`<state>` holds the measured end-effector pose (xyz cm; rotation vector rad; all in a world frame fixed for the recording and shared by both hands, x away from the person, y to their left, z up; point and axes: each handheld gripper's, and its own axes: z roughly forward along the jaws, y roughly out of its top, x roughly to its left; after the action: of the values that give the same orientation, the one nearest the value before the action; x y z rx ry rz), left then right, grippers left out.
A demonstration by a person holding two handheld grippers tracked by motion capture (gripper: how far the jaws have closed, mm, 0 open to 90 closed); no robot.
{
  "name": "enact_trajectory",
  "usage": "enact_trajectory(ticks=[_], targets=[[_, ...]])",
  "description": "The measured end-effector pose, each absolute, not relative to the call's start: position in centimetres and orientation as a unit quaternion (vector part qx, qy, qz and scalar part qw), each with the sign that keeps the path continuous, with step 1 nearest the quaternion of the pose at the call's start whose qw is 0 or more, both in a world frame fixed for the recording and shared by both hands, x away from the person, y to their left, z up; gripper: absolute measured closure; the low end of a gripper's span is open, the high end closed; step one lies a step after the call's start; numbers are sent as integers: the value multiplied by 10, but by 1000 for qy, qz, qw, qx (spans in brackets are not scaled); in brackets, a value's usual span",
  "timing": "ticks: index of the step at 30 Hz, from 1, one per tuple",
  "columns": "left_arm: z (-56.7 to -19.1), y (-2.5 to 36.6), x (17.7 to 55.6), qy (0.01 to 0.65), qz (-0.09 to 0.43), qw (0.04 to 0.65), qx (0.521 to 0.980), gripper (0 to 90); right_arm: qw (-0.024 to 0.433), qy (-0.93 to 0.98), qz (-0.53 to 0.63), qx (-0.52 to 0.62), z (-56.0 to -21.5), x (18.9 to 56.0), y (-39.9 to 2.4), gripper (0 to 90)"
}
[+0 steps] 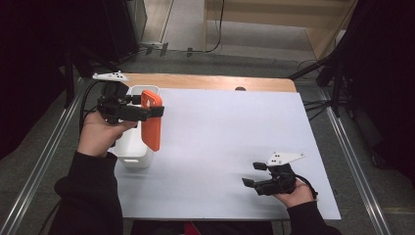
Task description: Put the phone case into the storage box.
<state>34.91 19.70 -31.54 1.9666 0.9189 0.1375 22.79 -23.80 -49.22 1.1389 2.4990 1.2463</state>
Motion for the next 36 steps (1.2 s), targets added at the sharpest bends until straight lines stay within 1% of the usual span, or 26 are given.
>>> enact_trajectory(ticks=[8,12,20,23,27,36], targets=[[-317,208,356,407,90,463,782,158,66,824,416,378,-491,228,-239,236],[-318,210,363,422,97,464,773,158,66,823,418,379,-490,228,-239,236],[-316,207,374,433,111,465,764,158,65,822,420,380,-490,228,-238,236],[-316,207,377,432,111,477,757,157,66,819,423,382,-489,228,-239,236],[-314,205,380,439,130,466,757,157,67,817,426,383,-488,229,-240,236],[-308,204,392,449,142,452,758,158,67,816,427,384,-488,232,-243,236]])
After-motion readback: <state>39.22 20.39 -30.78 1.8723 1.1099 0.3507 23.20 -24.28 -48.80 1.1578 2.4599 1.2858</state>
